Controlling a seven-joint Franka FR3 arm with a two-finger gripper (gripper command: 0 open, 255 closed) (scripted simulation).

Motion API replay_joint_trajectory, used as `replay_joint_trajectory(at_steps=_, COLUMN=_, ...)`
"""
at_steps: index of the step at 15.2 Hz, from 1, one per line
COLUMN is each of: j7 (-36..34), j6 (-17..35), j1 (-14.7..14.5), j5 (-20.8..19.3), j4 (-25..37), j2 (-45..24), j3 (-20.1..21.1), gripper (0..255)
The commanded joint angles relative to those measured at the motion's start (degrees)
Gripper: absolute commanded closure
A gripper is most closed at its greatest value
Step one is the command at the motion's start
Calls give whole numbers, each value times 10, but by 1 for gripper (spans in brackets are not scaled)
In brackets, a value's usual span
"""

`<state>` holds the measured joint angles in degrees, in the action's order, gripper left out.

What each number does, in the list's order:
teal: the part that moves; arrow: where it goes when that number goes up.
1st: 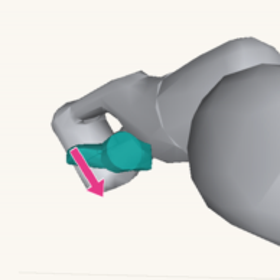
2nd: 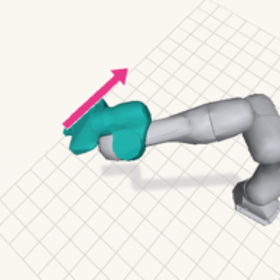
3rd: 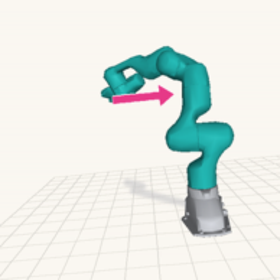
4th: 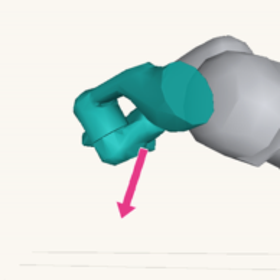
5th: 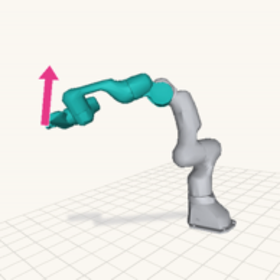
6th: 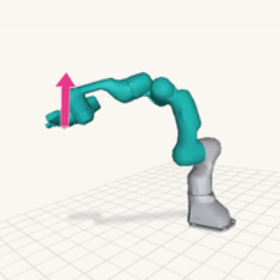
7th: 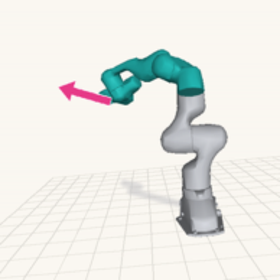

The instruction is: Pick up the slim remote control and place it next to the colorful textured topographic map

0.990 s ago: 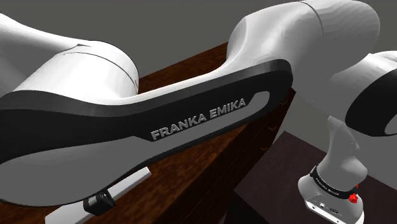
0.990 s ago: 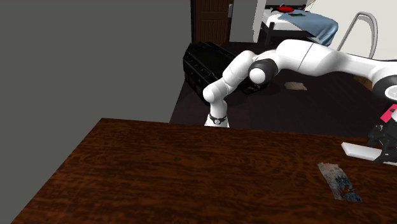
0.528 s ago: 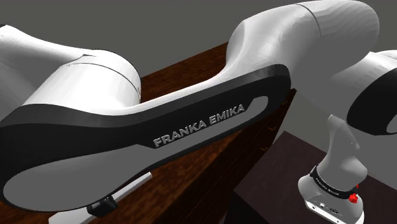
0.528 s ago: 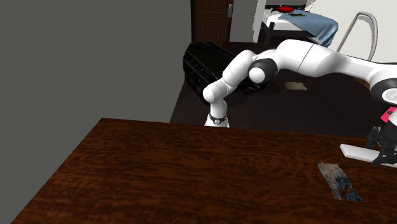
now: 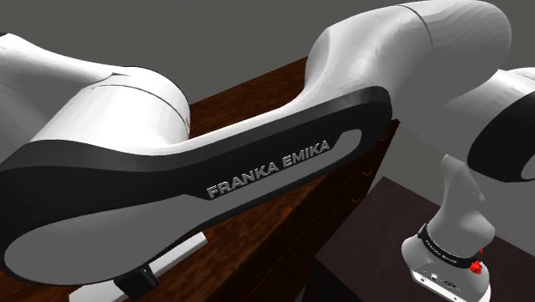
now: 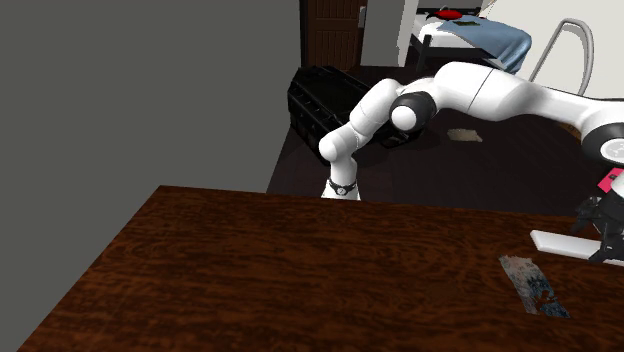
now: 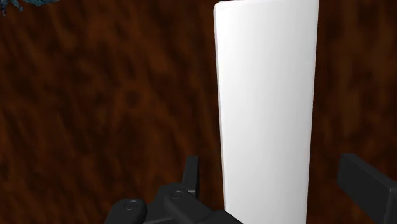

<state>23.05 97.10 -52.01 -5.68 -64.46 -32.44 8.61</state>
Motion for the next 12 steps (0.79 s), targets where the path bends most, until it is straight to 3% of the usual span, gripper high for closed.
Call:
replay_joint_trajectory(at_steps=1, j7=1, j6=-22, j1=-2, j5=0, j4=26, j2=-4, j3=0, gripper=0)
replay_joint_trajectory(at_steps=4, j7=3, j6=-91, j1=-9, j5=-3, j4=119, j2=-27, j3=-1, gripper=0)
replay_joint_trajectory(at_steps=12, j7=3, j6=-91, j1=-9, j5=-3, j4=119, j2=-27, j3=-1, gripper=0)
